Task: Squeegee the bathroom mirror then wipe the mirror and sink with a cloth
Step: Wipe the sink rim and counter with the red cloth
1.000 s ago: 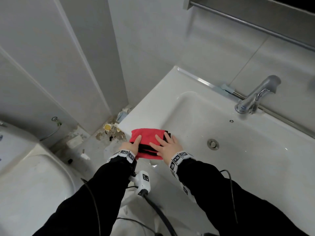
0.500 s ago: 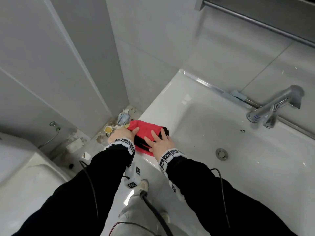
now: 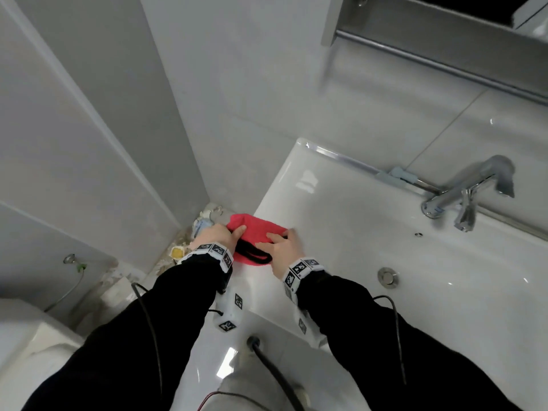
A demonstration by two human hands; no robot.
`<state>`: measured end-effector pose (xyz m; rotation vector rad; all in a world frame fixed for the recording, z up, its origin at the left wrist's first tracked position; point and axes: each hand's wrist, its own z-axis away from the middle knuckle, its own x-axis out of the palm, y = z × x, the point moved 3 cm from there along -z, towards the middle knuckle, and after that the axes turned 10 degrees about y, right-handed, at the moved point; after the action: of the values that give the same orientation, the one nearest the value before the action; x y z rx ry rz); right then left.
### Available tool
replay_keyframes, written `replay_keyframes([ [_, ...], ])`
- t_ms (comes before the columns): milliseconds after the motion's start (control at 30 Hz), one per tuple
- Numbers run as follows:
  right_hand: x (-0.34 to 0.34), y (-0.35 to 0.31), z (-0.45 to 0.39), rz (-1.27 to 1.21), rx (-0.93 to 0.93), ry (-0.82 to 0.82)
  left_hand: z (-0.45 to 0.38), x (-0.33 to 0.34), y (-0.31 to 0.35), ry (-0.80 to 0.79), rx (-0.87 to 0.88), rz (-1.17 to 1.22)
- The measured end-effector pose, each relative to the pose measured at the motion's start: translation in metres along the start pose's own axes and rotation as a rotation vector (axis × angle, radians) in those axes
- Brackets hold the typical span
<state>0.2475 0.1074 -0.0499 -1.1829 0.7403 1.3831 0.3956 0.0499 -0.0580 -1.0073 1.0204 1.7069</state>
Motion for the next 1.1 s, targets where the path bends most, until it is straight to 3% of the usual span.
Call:
replay_keyframes([
  [67,-0.015,0.0,0.002,-0.124,0.055,0.121,-0.003,-0.008,0.011,0.036,0.093,0.028],
  [167,-0.03,0.009,0.013,-0.183,0.16,0.514,-0.01,-0.022,0.037,0.079,0.233,0.082],
  [200,-0.028,0.014,0.017,-0.187,0.203,0.55,-0.01,-0.025,0.047,0.089,0.272,0.081],
  [300,-0.01,0.027,0.025,-0.167,0.358,0.246,-0.007,-0.025,0.071,0.116,0.376,0.025],
  [433,0.004,0.031,0.034,-0.083,0.378,0.165,-0.004,-0.008,0.082,0.171,0.756,-0.026],
  [533,0.016,0.022,0.035,-0.056,0.341,0.092,-0.009,0.019,0.077,0.012,1.027,-0.291],
  [833,-0.006,0.077,-0.016,0.218,0.289,-0.14,-0.055,0.033,0.12,-0.096,0.91,-0.4],
  [1100,-0.027,0.124,-0.059,0.264,0.286,-0.117,-0.088,0.03,0.17,-0.094,0.814,-0.353],
])
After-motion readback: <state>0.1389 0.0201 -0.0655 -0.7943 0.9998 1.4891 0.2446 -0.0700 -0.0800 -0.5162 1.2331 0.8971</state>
